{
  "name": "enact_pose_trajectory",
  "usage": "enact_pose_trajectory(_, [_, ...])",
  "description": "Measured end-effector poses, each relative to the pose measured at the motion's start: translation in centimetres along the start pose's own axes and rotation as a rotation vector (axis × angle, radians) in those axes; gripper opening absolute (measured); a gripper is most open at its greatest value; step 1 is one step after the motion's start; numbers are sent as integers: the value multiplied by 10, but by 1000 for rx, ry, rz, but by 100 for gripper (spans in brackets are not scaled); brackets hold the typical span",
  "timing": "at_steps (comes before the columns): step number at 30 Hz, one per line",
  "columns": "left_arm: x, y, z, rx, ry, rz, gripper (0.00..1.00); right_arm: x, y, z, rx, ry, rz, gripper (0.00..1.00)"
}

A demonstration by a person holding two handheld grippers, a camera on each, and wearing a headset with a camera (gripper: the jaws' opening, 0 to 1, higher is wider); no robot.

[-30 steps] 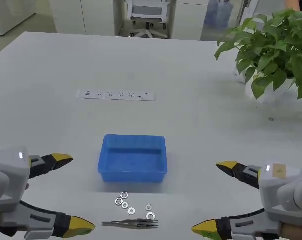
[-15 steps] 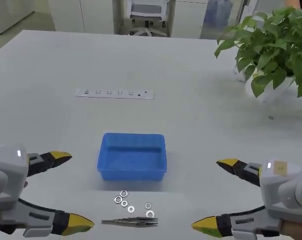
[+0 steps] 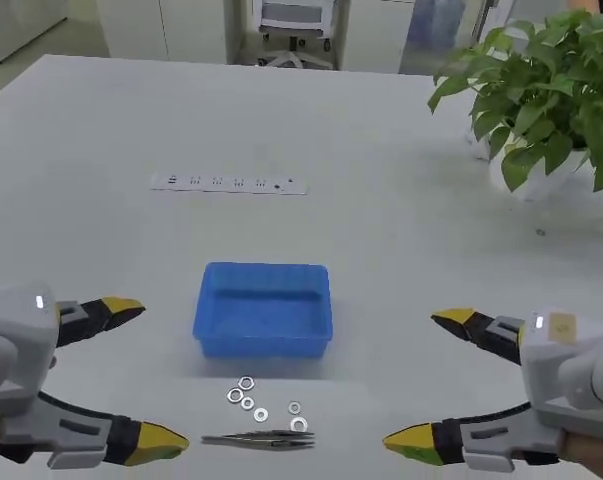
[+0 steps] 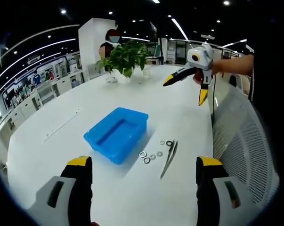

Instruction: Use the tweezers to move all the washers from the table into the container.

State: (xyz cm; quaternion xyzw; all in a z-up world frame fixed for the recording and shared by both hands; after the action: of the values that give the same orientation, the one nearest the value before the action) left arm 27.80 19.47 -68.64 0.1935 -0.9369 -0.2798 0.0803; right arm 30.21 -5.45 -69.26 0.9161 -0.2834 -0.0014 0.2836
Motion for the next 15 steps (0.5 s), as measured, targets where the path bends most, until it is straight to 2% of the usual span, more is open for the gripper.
enact_pose_trajectory(5, [4, -4, 3, -11, -7, 17, 94, -2, -2, -2, -2, 19, -11, 88])
enact_pose_trajectory(15, [9, -9, 10, -36, -16, 44, 86, -16, -12, 1, -31, 71, -69, 79])
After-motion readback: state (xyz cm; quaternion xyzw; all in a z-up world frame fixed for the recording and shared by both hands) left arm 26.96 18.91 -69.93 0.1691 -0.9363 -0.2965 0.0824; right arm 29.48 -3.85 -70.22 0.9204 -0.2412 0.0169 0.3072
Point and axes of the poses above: the centre of the closed fingertips' face, and the gripper's own axes: y roughly backward along the fingers, x roughly to its right, z roughly out of its underside, the point moved 3 cm from there along y, roughly backward along the fingers, and after that the axes turned 9 degrees about z, right-handed, at the moved point
